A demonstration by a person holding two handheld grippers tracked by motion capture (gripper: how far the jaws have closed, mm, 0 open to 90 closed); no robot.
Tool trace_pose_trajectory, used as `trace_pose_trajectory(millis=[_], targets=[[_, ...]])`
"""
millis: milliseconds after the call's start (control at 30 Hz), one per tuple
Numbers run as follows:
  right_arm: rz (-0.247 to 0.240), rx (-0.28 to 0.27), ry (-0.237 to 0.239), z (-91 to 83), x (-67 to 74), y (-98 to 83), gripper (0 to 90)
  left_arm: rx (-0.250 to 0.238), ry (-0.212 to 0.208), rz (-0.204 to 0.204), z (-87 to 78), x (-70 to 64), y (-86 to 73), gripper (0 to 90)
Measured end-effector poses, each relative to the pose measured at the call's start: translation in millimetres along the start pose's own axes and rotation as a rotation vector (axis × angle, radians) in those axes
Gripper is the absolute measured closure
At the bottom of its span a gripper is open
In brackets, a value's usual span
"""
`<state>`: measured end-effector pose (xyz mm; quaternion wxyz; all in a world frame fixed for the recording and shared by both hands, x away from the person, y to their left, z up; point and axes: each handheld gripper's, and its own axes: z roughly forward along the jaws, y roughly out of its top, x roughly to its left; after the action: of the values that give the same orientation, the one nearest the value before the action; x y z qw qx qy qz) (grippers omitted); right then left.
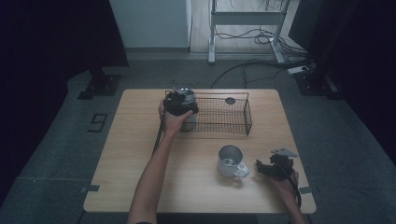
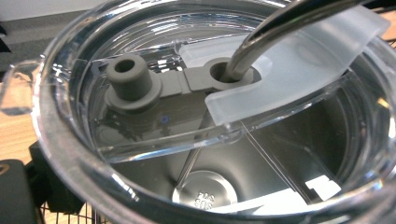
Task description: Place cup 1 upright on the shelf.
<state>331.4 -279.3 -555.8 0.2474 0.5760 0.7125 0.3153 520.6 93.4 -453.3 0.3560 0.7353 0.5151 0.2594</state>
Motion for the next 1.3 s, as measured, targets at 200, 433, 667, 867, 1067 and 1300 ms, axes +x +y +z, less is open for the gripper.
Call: trace_pose_trajectory(millis=[200, 433, 667, 867, 1067, 1300], targets=[[0.000, 0.000, 0.000, 0.0, 0.0, 0.0, 10.4, -0.008, -0.004, -0.010, -1.0, 1.2, -4.0, 4.2], [0.000, 0.000, -0.001, 0.0, 0.0, 0.0, 10.4, -0.027, -0.005, -0.021, -3.7, 1.3, -9.6, 3.9], [0.001, 0.000, -0.001, 0.0, 0.0, 0.0, 10.4, -0.035, 0.012, -0.026, -5.3, -1.4, -8.8, 3.4], [0.000, 0.000, 0.000, 0.0, 0.0, 0.0, 10.4, -0.087, -0.007, -0.022, -16.5, -1.2, -3.6, 0.5], [0.000, 0.000, 0.000, 0.0, 0.0, 0.0, 10.4, -0.113, -0.011, -0.027, -29.6, 1.2, -2.2, 0.4], [0.002, -0.003, 0.001, 0.6, -0.1, 0.5, 10.7, -0.143, -0.037, -0.039, -48.6, 5.5, -5.6, 0.4]])
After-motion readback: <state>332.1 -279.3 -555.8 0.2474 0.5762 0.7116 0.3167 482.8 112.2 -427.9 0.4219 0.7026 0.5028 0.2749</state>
